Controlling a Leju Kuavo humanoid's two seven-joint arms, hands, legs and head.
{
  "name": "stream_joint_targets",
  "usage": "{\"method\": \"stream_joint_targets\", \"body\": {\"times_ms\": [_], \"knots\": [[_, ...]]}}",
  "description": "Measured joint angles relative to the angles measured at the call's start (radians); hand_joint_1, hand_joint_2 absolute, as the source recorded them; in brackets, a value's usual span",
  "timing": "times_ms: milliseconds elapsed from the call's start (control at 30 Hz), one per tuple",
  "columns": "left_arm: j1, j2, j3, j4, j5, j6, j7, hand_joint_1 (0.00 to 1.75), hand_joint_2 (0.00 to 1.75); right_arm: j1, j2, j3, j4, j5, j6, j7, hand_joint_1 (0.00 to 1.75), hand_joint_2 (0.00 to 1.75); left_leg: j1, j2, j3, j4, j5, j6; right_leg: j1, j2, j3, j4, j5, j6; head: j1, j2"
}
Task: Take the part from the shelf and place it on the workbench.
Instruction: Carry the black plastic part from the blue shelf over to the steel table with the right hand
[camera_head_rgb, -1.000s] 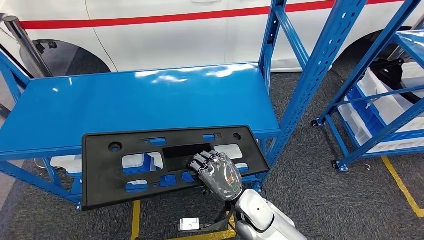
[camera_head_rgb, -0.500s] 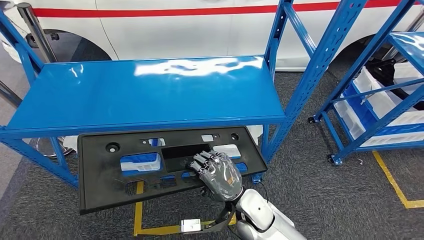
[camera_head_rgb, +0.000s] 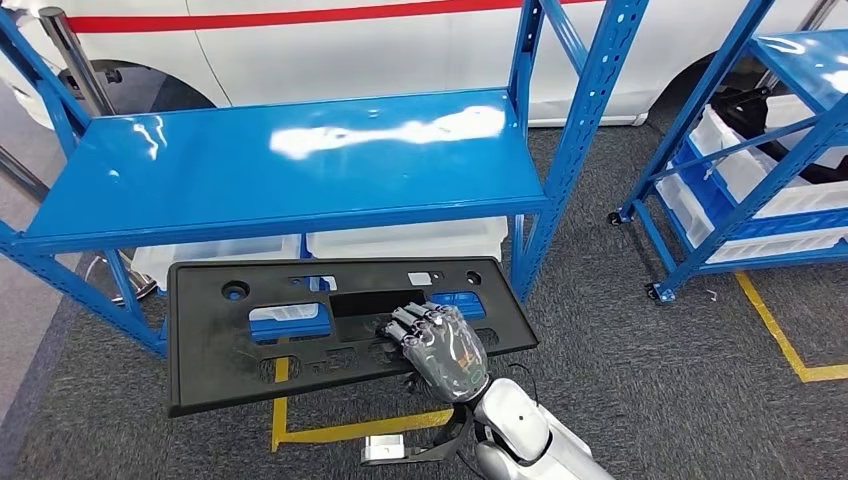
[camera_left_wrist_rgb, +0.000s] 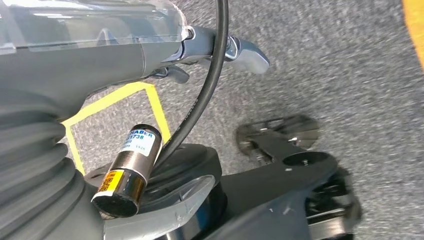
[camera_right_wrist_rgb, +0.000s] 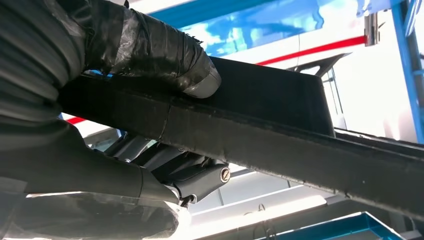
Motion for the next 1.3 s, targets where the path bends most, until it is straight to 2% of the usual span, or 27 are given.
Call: {"method": "stream_joint_targets", "body": {"times_ms": [33,67,100,133,200,233,267,333,367,433,500,533,567,600,667,733,767,867,933,1000,1033,1067,1100,1133,1200,1233,1300], "knots": [[0.0,0.001,0.0,0.0,-0.002,0.0,0.0,0.0,1.75,0.001,0.0,0.0,0.0,0.0,0.001,0.0,1.75,1.75,0.001,0.0,-0.002,0.045,-0.009,-0.003,0.0,0.0,-0.015,0.002,0.011,0.001,0.0,0.0],[0.0,0.003,0.0,0.0,-0.003,0.0,0.0,0.0,1.75,0.001,0.0,0.0,0.0,0.0,0.002,0.0,1.75,1.75,0.001,0.0,0.01,0.06,0.004,-0.005,-0.001,-0.001,-0.031,0.005,0.021,0.003,0.0,0.0],[-0.001,0.005,-0.001,0.0,-0.005,0.0,0.0,0.0,1.75,0.001,0.0,0.0,0.0,0.0,0.003,0.0,1.75,1.75,0.002,0.0,0.042,0.037,0.032,-0.005,-0.001,-0.001,-0.047,0.009,0.031,0.006,0.0,0.0],[-0.001,0.006,-0.001,0.0,-0.005,0.0,0.0,0.0,1.75,0.001,0.0,0.0,0.0,0.0,0.003,0.0,1.75,1.75,0.004,0.0,0.09,-0.018,0.057,-0.006,-0.002,0.0,-0.061,0.015,0.039,0.01,0.0,0.0],[-0.003,0.008,-0.001,0.0,-0.006,0.0,-0.001,0.0,1.75,0.001,0.0,-0.001,0.0,0.0,0.003,0.0,1.75,1.75,0.003,-0.003,0.192,-0.159,0.06,-0.001,0.0,0.0,-0.081,0.024,0.053,0.02,0.0,0.0],[-0.004,0.009,-0.001,0.0,-0.006,0.0,-0.002,0.0,1.75,0.0,0.0,-0.001,-0.001,0.0,0.003,0.0,1.75,1.75,0.001,-0.006,0.219,-0.205,0.049,0.004,0.001,0.0,-0.086,0.026,0.06,0.026,0.001,0.0],[-0.005,0.009,-0.001,0.0,-0.006,0.0,-0.004,0.0,1.75,0.0,0.0,-0.002,-0.001,0.0,0.003,-0.001,1.75,1.75,-0.002,-0.008,0.229,-0.228,0.04,0.011,0.003,0.0,-0.088,0.025,0.069,0.031,0.001,0.0],[-0.004,0.011,-0.001,0.0,-0.006,0.0,-0.008,0.0,1.75,-0.001,0.0,-0.003,-0.001,0.0,0.004,-0.001,1.75,1.75,-0.002,-0.007,0.217,-0.234,0.051,0.028,0.002,0.002,-0.091,0.022,0.082,0.043,0.001,0.0],[-0.005,0.012,-0.001,0.0,-0.006,-0.001,-0.009,0.0,1.75,-0.002,-0.001,-0.003,-0.001,0.0,0.004,-0.001,1.75,1.75,-0.001,-0.005,0.21,-0.235,0.061,0.038,0.0,0.003,-0.098,0.03,0.072,0.048,0.001,0.0],[-0.008,0.015,-0.001,0.0,-0.006,-0.003,-0.011,0.0,1.75,-0.004,-0.002,-0.004,-0.001,0.0,0.008,-0.001,1.75,1.75,0.0,0.0,0.189,-0.237,0.084,0.055,-0.003,0.006,-0.127,0.102,-0.005,0.055,0.002,0.0],[-0.01,0.018,-0.001,0.0,-0.006,-0.007,-0.012,0.0,1.75,-0.005,-0.002,-0.005,0.0,-0.001,0.014,-0.001,1.75,1.75,-0.004,0.001,0.163,-0.236,0.105,0.062,-0.003,0.006,-0.162,0.232,-0.099,0.057,0.002,0.0],[-0.01,0.019,-0.001,0.0,-0.006,-0.008,-0.013,0.0,1.75,-0.006,-0.003,-0.005,0.0,-0.001,0.017,-0.002,1.75,1.75,-0.007,0.002,0.15,-0.235,0.114,0.063,-0.002,0.006,-0.169,0.283,-0.119,0.057,0.002,0.0],[-0.009,0.02,-0.001,0.0,-0.006,-0.009,-0.014,0.0,1.75,-0.007,-0.003,-0.005,0.001,-0.002,0.019,-0.002,1.75,1.75,-0.01,0.002,0.137,-0.233,0.123,0.063,-0.002,0.006,-0.162,0.305,-0.117,0.055,0.002,0.0],[-0.009,0.021,-0.001,0.0,-0.006,-0.009,-0.016,0.0,1.75,-0.008,-0.003,-0.005,0.003,-0.002,0.02,-0.002,1.75,1.75,-0.013,0.002,0.125,-0.232,0.131,0.063,0.0,0.006,-0.136,0.289,-0.099,0.049,0.001,0.0],[-0.009,0.021,-0.001,0.0,-0.005,-0.007,-0.018,0.0,1.75,-0.016,-0.004,-0.005,0.006,-0.002,0.02,-0.003,1.75,1.75,-0.018,0.002,0.107,-0.23,0.145,0.063,0.01,0.006,-0.043,0.173,-0.056,0.028,0.001,0.0],[-0.01,0.021,-0.001,0.0,-0.004,-0.004,-0.019,0.0,1.75,-0.029,-0.004,-0.005,0.008,-0.002,0.019,-0.004,1.75,1.75,-0.019,0.003,0.097,-0.23,0.158,0.057,0.021,0.005,0.04,0.047,-0.052,0.006,0.001,0.0],[-0.009,0.021,-0.001,0.0,-0.004,-0.004,-0.018,0.0,1.75,-0.034,-0.004,-0.005,0.008,-0.002,0.018,-0.003,1.75,1.75,-0.016,0.003,0.095,-0.231,0.165,0.051,0.027,0.005,0.059,0.012,-0.055,0.0,0.001,0.0],[-0.006,0.022,-0.001,0.0,-0.005,-0.003,-0.017,0.0,1.75,-0.038,-0.007,-0.006,0.008,0.003,0.015,0.002,1.75,1.75,-0.012,0.003,0.09,-0.24,0.181,0.033,0.028,0.003,0.063,-0.023,-0.033,-0.005,0.001,0.0],[-0.002,0.025,-0.001,0.0,-0.005,-0.003,-0.015,0.0,1.75,-0.039,-0.008,-0.006,0.009,0.013,0.01,0.005,1.75,1.75,-0.012,0.0,0.074,-0.206,0.135,0.021,0.018,-0.001,0.053,-0.041,-0.008,-0.011,0.0,0.0],[0.001,0.026,-0.001,0.0,-0.006,-0.003,-0.014,0.0,1.75,-0.038,-0.009,-0.006,0.01,0.029,0.002,0.01,1.75,1.75,-0.005,-0.001,0.04,-0.095,0.044,0.009,0.013,-0.003,0.031,-0.042,0.011,-0.013,-0.001,0.0],[0.001,0.027,-0.001,0.0,-0.006,-0.003,-0.013,0.0,1.75,-0.036,-0.009,-0.006,0.012,0.04,-0.003,0.013,1.75,1.75,-0.001,-0.001,0.025,-0.033,0.012,0.003,0.011,-0.003,0.018,-0.039,0.019,-0.012,-0.001,0.0],[0.002,0.027,-0.001,0.0,-0.007,-0.003,-0.009,0.0,1.75,-0.034,-0.01,-0.006,0.013,0.055,-0.007,0.017,1.75,1.75,0.004,-0.001,0.02,0.01,-0.001,-0.003,0.009,-0.004,0.003,-0.034,0.027,-0.009,-0.001,0.0],[0.003,0.028,-0.001,0.0,-0.009,-0.003,-0.005,0.0,1.75,-0.033,-0.012,-0.006,0.014,0.082,-0.013,0.024,1.75,1.75,0.008,-0.001,0.03,0.022,0.007,-0.01,0.005,-0.005,-0.013,-0.027,0.033,-0.004,-0.001,0.0],[0.003,0.029,-0.001,0.0,-0.012,-0.003,-0.001,0.0,1.75,-0.031,-0.013,-0.006,0.013,0.126,-0.02,0.034,1.75,1.75,0.013,-0.001,0.059,-0.004,0.032,-0.017,0.001,-0.005,-0.029,-0.017,0.037,0.001,-0.001,0.0],[0.001,0.03,-0.001,0.0,-0.019,-0.003,0.002,0.0,1.75,-0.03,-0.018,-0.008,0.001,0.255,-0.032,0.062,1.75,1.75,0.019,-0.003,0.146,-0.123,0.066,-0.029,-0.006,-0.004,-0.06,0.008,0.043,0.012,-0.002,0.0],[-0.003,0.03,-0.001,0.0,-0.022,-0.003,0.002,0.0,1.75,-0.03,-0.022,-0.01,-0.01,0.32,-0.035,0.074,1.75,1.75,0.019,-0.005,0.178,-0.174,0.068,-0.028,-0.006,-0.004,-0.073,0.019,0.047,0.019,-0.001,0.0],[-0.01,0.03,-0.001,0.0,-0.029,-0.003,0.001,0.0,1.75,-0.033,-0.031,-0.012,-0.029,0.398,-0.039,0.086,1.75,1.75,0.014,-0.009,0.196,-0.215,0.055,-0.017,-0.004,-0.004,-0.088,0.03,0.057,0.035,0.0,0.0]]}}
